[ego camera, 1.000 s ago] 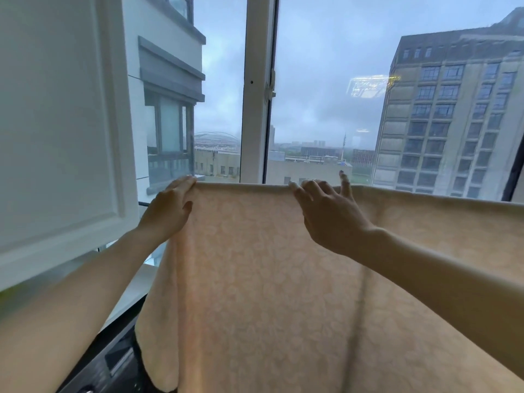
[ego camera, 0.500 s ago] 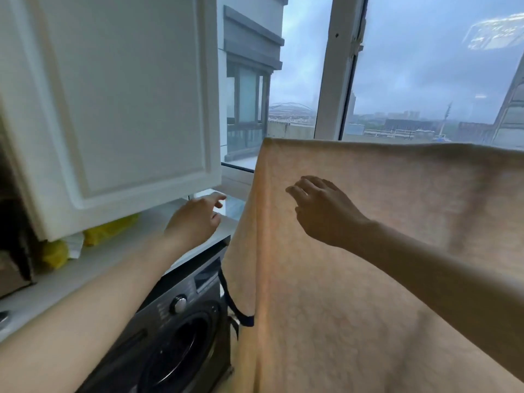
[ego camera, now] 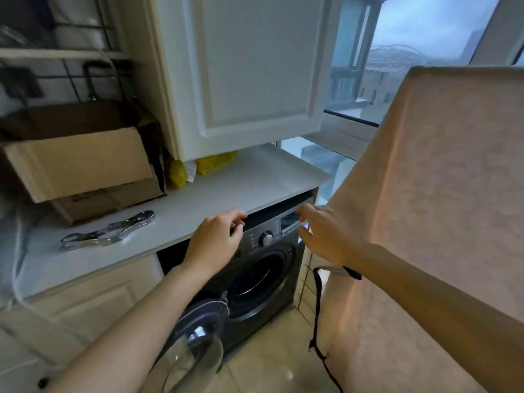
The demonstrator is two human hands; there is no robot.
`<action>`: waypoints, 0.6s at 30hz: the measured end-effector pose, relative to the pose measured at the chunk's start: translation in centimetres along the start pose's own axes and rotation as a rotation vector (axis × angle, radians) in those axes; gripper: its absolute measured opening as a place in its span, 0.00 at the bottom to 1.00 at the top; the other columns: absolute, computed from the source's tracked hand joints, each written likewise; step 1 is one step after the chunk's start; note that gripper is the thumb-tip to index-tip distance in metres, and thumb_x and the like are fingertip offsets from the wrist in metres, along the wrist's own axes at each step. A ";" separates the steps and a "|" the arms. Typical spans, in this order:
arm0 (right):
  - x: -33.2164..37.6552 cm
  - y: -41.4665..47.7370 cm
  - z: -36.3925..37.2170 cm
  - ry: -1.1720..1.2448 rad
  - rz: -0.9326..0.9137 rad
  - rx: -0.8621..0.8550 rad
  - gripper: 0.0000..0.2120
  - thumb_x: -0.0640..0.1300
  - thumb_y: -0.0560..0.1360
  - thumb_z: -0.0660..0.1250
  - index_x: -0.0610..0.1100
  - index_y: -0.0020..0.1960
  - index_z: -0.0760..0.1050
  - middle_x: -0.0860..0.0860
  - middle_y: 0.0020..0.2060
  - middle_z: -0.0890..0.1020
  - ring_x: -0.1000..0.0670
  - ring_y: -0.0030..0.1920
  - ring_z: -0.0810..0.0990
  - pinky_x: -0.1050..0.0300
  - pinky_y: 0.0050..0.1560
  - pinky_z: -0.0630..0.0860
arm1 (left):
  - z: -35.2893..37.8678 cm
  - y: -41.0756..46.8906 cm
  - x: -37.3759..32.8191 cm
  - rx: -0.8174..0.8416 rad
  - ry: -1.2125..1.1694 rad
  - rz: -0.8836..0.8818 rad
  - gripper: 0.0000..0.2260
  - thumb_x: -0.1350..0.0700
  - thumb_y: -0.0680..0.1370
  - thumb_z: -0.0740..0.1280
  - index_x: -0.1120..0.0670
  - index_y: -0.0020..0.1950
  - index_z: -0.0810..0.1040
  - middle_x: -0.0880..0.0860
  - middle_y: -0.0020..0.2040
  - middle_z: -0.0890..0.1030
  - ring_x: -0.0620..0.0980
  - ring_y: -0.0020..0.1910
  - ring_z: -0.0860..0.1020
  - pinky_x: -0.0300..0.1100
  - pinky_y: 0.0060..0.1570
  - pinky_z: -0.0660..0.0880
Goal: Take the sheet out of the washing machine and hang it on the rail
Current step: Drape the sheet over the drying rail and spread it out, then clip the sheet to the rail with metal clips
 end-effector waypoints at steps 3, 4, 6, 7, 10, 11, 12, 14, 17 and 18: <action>3.6 1.0 4.0 0.106 0.011 0.108 0.17 0.46 0.80 0.56 0.45 0.67 0.67 0.49 0.61 0.76 0.48 0.60 0.73 0.49 0.53 0.77 | 0.2 -2.0 4.6 0.002 -0.024 -0.088 0.11 0.56 0.79 0.64 0.49 0.60 0.78 0.46 0.51 0.83 0.42 0.49 0.79 0.40 0.52 0.78; 5.0 1.5 5.0 0.113 -0.004 0.120 0.17 0.47 0.80 0.56 0.45 0.68 0.66 0.48 0.61 0.75 0.48 0.61 0.73 0.49 0.54 0.77 | 0.1 -2.5 6.2 -0.005 -0.019 -0.114 0.11 0.56 0.79 0.64 0.49 0.61 0.78 0.46 0.52 0.82 0.42 0.50 0.79 0.40 0.52 0.77; 8.3 2.6 7.5 0.101 -0.043 0.125 0.18 0.47 0.80 0.56 0.45 0.69 0.65 0.48 0.61 0.75 0.47 0.62 0.72 0.50 0.55 0.76 | -0.7 -3.4 9.3 -0.021 0.012 -0.165 0.11 0.56 0.79 0.64 0.49 0.61 0.78 0.46 0.53 0.82 0.43 0.52 0.78 0.38 0.52 0.75; 9.8 3.2 8.8 0.100 -0.051 0.135 0.19 0.48 0.80 0.57 0.45 0.69 0.65 0.48 0.62 0.75 0.46 0.62 0.72 0.51 0.55 0.75 | -1.1 -3.9 10.9 -0.026 0.031 -0.191 0.11 0.56 0.79 0.63 0.49 0.61 0.78 0.46 0.54 0.82 0.44 0.53 0.78 0.37 0.51 0.73; 14.6 5.0 12.3 0.116 -0.090 0.161 0.20 0.48 0.79 0.57 0.45 0.70 0.65 0.48 0.63 0.75 0.46 0.63 0.71 0.49 0.56 0.74 | -2.6 -5.3 15.8 -0.047 0.076 -0.277 0.12 0.57 0.79 0.63 0.48 0.61 0.78 0.47 0.54 0.81 0.45 0.53 0.77 0.36 0.48 0.70; 16.1 5.7 13.2 0.127 -0.105 0.168 0.20 0.48 0.79 0.57 0.45 0.70 0.65 0.48 0.63 0.75 0.46 0.63 0.71 0.49 0.56 0.74 | -3.3 -5.7 17.3 -0.052 0.087 -0.297 0.12 0.57 0.79 0.63 0.48 0.60 0.78 0.47 0.53 0.81 0.45 0.53 0.77 0.36 0.49 0.70; 17.4 6.3 14.1 0.140 -0.121 0.178 0.20 0.47 0.79 0.57 0.44 0.70 0.65 0.48 0.63 0.75 0.45 0.63 0.70 0.49 0.56 0.74 | -4.0 -6.1 18.6 -0.055 0.094 -0.306 0.12 0.58 0.79 0.63 0.49 0.60 0.78 0.47 0.52 0.82 0.45 0.53 0.77 0.37 0.49 0.71; 20.0 7.5 15.5 0.156 -0.160 0.195 0.19 0.47 0.79 0.56 0.43 0.69 0.66 0.48 0.62 0.75 0.45 0.63 0.70 0.50 0.55 0.73 | -5.4 -6.9 20.9 -0.058 0.101 -0.312 0.11 0.60 0.78 0.65 0.52 0.59 0.79 0.48 0.51 0.82 0.47 0.52 0.77 0.40 0.51 0.73; 23.5 9.6 17.3 0.184 -0.218 0.216 0.18 0.47 0.79 0.57 0.43 0.67 0.67 0.47 0.61 0.76 0.45 0.62 0.71 0.50 0.56 0.74 | -7.8 -7.9 24.2 -0.080 0.121 -0.353 0.11 0.62 0.77 0.66 0.54 0.59 0.79 0.49 0.51 0.82 0.48 0.53 0.77 0.43 0.53 0.75; 24.5 10.2 17.8 0.201 -0.237 0.221 0.18 0.47 0.80 0.57 0.43 0.68 0.66 0.47 0.62 0.76 0.46 0.63 0.71 0.50 0.57 0.74 | -8.5 -8.1 25.3 -0.094 0.120 -0.369 0.12 0.62 0.77 0.66 0.54 0.59 0.79 0.49 0.51 0.82 0.48 0.53 0.77 0.43 0.53 0.75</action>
Point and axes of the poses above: each hand's wrist, its own y-axis towards the middle knuckle, its own z-axis out of the palm, x = y × z, the point moved 10 cm from there along y, towards the middle knuckle
